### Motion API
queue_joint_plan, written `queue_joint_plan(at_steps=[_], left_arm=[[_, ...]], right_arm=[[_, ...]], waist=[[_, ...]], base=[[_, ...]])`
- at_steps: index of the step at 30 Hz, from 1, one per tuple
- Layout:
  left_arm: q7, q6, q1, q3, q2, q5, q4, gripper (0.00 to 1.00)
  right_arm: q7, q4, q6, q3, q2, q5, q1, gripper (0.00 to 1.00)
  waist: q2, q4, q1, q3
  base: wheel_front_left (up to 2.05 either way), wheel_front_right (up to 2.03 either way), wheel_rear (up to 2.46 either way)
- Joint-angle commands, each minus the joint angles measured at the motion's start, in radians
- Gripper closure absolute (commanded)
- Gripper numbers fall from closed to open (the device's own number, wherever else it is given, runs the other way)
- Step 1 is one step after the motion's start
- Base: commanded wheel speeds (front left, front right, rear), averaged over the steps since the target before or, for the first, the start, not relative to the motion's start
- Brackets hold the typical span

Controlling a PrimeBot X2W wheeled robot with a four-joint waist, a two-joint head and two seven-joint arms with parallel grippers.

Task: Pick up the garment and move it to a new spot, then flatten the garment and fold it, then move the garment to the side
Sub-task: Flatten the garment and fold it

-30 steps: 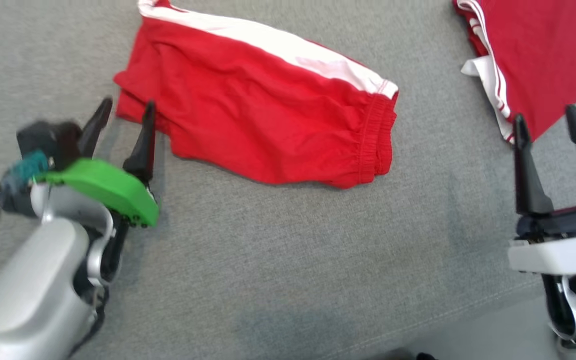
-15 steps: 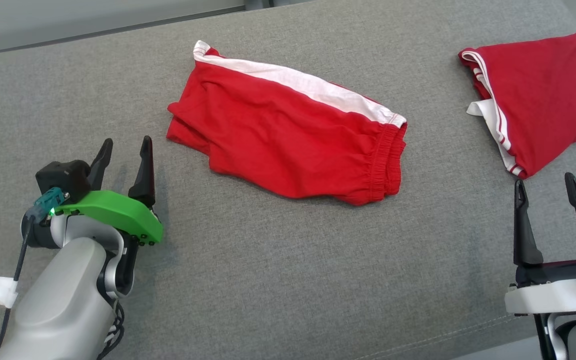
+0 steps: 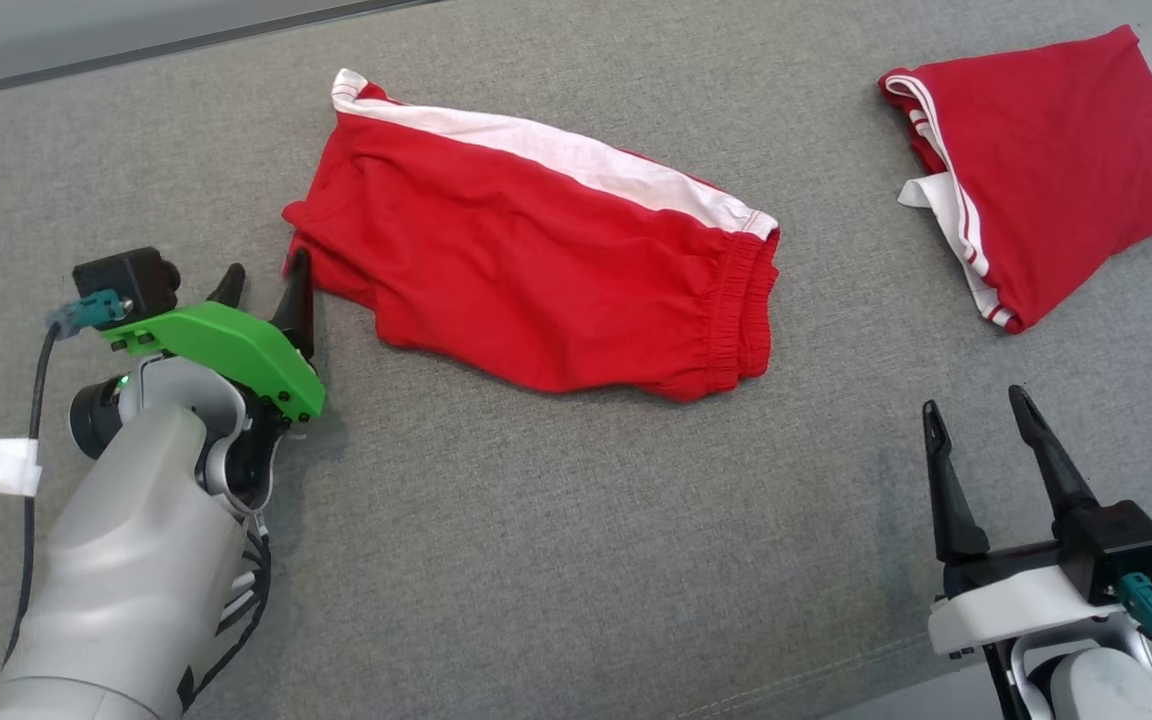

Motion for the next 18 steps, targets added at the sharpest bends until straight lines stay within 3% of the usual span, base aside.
queue_joint_plan(at_steps=[1, 14, 15, 16, 17, 18], left_arm=[[0.011, -0.011, -0.019, -0.006, -0.009, -0.01, 0.029, 0.0], [0.043, -0.071, -0.082, -0.022, -0.072, -0.037, 0.17, 0.0], [0.046, -0.075, -0.087, -0.024, -0.074, -0.04, 0.175, 0.11], [0.05, -0.077, -0.092, -0.03, -0.074, -0.039, 0.177, 0.45], [0.051, -0.079, -0.094, -0.034, -0.078, -0.039, 0.179, 0.57], [0.051, -0.079, -0.094, -0.034, -0.078, -0.039, 0.179, 0.57]], right_arm=[[-0.004, 0.007, -0.001, 0.005, -0.002, 0.008, -0.006, 0.0], [-0.004, 0.002, -0.001, 0.008, -0.002, 0.026, -0.015, 0.0], [-0.004, 0.003, -0.001, 0.007, -0.002, 0.027, -0.014, 0.0], [-0.004, 0.006, -0.001, 0.005, -0.002, 0.029, -0.012, 0.0], [-0.004, 0.008, -0.001, 0.003, -0.002, 0.032, -0.01, 0.0], [-0.004, 0.008, -0.001, 0.003, -0.002, 0.032, -0.01, 0.0]], waist=[[-0.0001, -0.003, 0.0001, 0.002], [-0.0001, -0.017, 0.0001, 0.006], [-0.0001, -0.019, 0.0001, 0.006], [-0.0001, -0.02, 0.0001, 0.006], [-0.0001, -0.021, 0.0001, 0.006], [-0.0001, -0.021, 0.0001, 0.006]], base=[[0.0, 0.0, 0.0], [0.0, 0.0, 0.0], [0.0, 0.0, 0.0], [0.0, 0.0, 0.0], [0.0, 0.0, 0.0], [0.0, 0.0, 0.0]])
